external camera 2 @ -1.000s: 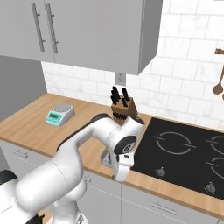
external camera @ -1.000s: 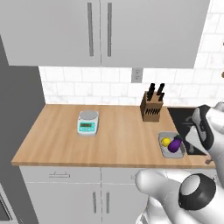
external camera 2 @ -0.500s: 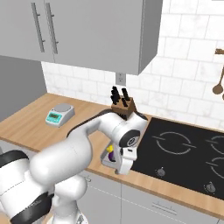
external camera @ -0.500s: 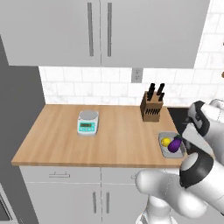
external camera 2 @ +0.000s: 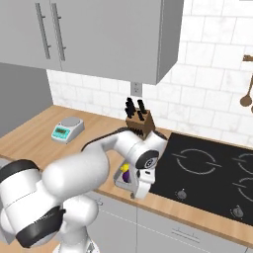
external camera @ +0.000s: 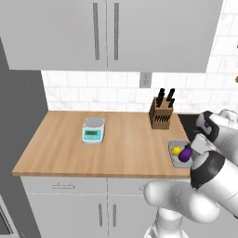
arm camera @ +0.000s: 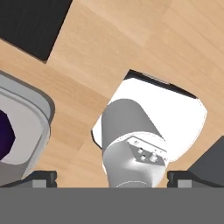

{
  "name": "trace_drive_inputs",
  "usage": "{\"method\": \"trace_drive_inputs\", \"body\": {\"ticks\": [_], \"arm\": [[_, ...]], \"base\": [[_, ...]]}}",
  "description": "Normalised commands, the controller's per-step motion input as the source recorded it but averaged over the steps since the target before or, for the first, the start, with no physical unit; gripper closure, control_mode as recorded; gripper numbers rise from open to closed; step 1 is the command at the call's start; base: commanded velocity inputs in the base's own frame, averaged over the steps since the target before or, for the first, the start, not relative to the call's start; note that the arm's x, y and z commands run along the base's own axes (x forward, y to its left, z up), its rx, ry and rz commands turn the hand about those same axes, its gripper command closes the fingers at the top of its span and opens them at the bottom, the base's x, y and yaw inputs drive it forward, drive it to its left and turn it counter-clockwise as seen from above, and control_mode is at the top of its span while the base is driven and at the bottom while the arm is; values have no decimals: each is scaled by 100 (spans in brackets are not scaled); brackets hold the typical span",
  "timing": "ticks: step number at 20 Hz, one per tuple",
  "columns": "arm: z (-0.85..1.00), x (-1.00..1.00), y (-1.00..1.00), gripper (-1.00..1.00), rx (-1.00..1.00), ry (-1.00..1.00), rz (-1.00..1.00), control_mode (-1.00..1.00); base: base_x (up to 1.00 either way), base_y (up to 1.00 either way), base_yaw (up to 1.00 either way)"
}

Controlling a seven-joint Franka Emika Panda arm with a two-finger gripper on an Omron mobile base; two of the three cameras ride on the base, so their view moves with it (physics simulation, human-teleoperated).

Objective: Take the meat container that has the chicken drumstick and place it on the second highest rack of the freezer. Then take the vegetable container that has the eggplant and lemon and place it on the highest rack of the freezer.

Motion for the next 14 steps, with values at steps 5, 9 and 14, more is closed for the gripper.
{"method": "trace_drive_inputs", "body": {"ticks": [5,9,14], "arm": [[0,21,0,-100,0,3,0,-100],[-21,8,0,-100,0,3,0,-100],[-23,9,-3,-100,-3,0,0,-100]], "base": [[0,0,0],[0,0,0],[0,0,0]]}}
